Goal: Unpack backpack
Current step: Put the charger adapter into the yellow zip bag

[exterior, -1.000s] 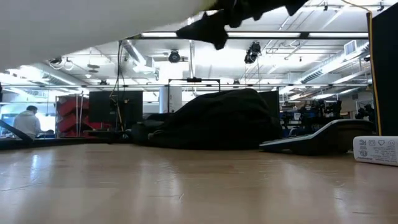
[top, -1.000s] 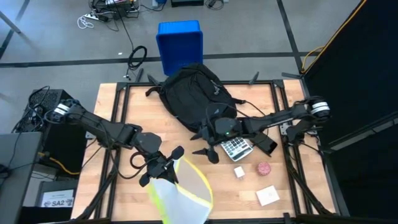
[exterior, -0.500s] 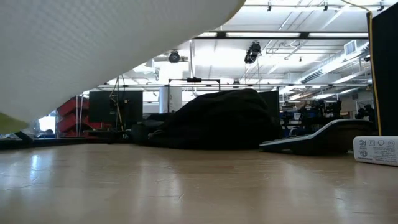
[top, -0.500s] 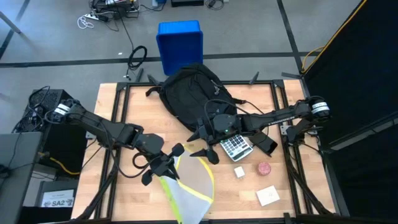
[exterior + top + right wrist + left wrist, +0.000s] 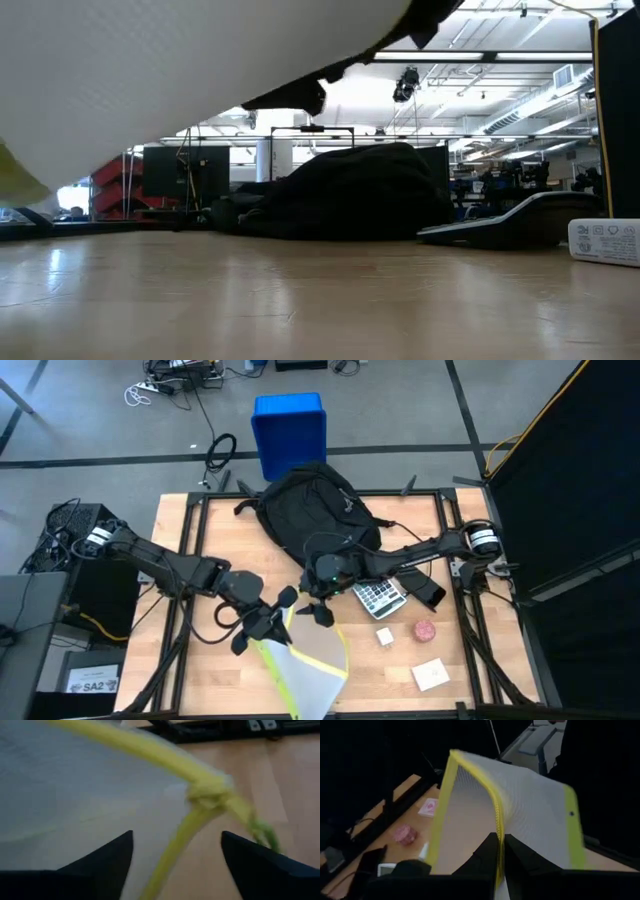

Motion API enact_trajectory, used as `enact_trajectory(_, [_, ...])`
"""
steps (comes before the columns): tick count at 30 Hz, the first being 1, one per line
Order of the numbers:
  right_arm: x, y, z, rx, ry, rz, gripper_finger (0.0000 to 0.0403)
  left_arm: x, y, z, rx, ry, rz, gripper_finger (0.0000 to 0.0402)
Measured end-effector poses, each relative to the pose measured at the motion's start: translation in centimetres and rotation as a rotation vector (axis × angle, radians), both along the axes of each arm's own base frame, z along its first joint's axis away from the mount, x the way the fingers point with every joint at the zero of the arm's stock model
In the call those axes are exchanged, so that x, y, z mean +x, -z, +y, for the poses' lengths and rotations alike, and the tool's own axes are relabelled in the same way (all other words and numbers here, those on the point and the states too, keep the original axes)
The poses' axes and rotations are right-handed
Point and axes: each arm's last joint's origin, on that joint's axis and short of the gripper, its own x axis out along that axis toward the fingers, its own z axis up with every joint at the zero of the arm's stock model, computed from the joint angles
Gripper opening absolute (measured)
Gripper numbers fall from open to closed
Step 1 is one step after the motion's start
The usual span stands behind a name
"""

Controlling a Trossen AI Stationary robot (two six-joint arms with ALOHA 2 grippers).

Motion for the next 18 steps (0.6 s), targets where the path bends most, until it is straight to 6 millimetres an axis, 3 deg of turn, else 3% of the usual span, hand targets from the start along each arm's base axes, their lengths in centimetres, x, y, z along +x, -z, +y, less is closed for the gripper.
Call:
enact_trajectory(5, [0.0, -1.4, -0.2, -0.035, -0.018, -0.011, 0.0045, -0.3, 0.4, -0.1, -0.007, -0.008, 0.062, 0.0])
enact_trajectory(6, [-0.1, -1.9, -0.2, -0.046, -0.022, -0.013, 0.0023, -0.3, 0.5, -0.1, -0.008, -0.01, 0.073, 0.0])
enact_trajectory(11, [-1.5, -4.4, -0.2, -0.169, 0.112, -0.025, 0.0002, -0.5, 0.9, 0.0, 0.001, -0.077, 0.135, 0.0])
enact_trajectory(18, [-4.8, -8.0, 1.7, -0.36, 0.267, -0.031, 0.0, -0.5, 2.2, 0.5, 0.072, -0.273, 0.162, 0.0])
